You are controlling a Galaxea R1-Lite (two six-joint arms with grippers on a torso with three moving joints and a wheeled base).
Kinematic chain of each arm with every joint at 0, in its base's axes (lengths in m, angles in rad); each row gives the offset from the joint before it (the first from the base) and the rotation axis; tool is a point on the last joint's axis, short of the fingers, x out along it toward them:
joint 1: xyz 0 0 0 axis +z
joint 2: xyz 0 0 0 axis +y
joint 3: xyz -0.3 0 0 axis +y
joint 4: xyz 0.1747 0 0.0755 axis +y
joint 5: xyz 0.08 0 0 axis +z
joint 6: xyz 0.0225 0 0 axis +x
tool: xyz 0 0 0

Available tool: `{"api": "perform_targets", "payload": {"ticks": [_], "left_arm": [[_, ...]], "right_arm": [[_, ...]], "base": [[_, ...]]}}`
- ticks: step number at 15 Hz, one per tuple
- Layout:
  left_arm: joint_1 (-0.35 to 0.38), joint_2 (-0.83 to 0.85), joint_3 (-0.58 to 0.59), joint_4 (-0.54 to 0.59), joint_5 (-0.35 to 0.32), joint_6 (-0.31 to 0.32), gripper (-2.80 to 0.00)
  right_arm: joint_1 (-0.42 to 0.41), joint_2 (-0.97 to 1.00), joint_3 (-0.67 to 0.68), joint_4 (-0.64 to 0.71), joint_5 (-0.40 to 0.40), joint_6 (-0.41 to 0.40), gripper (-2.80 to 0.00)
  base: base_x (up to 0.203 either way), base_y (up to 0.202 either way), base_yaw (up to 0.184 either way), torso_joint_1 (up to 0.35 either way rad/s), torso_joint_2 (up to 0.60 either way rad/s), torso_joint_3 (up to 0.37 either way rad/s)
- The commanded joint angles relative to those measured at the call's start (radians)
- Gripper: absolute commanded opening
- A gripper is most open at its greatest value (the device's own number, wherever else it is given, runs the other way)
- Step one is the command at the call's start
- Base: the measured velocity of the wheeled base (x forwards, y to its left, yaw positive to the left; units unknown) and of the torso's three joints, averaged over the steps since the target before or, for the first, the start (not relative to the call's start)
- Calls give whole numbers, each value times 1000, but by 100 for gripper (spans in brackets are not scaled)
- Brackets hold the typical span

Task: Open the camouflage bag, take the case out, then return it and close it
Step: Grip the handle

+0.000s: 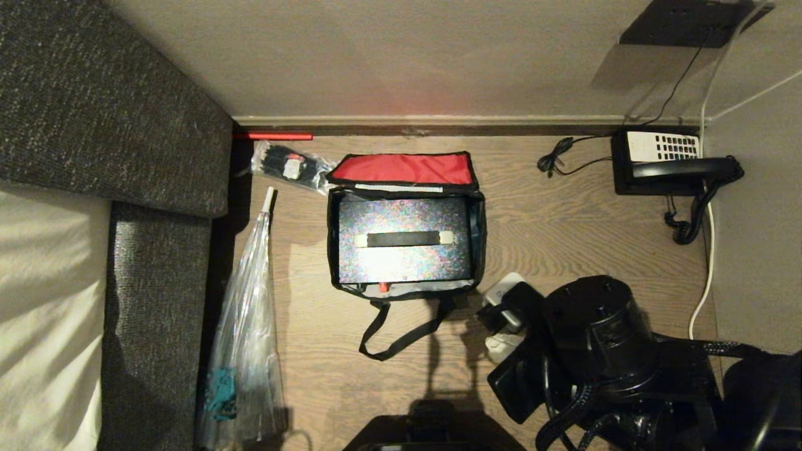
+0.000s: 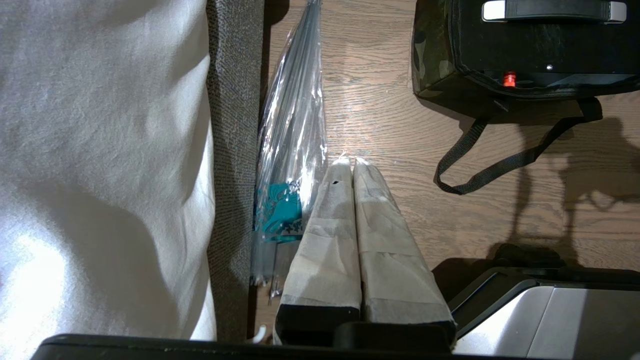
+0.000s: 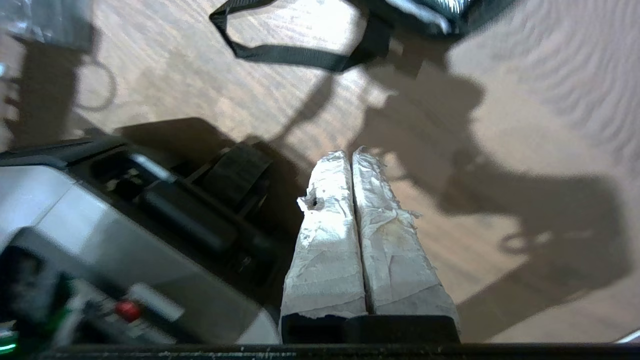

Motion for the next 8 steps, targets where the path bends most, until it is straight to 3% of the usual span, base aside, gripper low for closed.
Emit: {"api": "perform_targets", "payload": {"ticks": [1,5,8], "left_arm": [[0,1,2,0,0,-1,-280],[0,1,1,0,0,-1,-280],[0,1,0,0,0,-1,-280]], "right_arm": [[20,66,-20,-13,-14,-35,-280],[49,156,-70,-48,-36,-113,-280],[48,232,-108,-166,-69,-313,-280]], "base": [[0,0,0,0,0,0],[0,0,0,0,0,0],[0,0,0,0,0,0]]}}
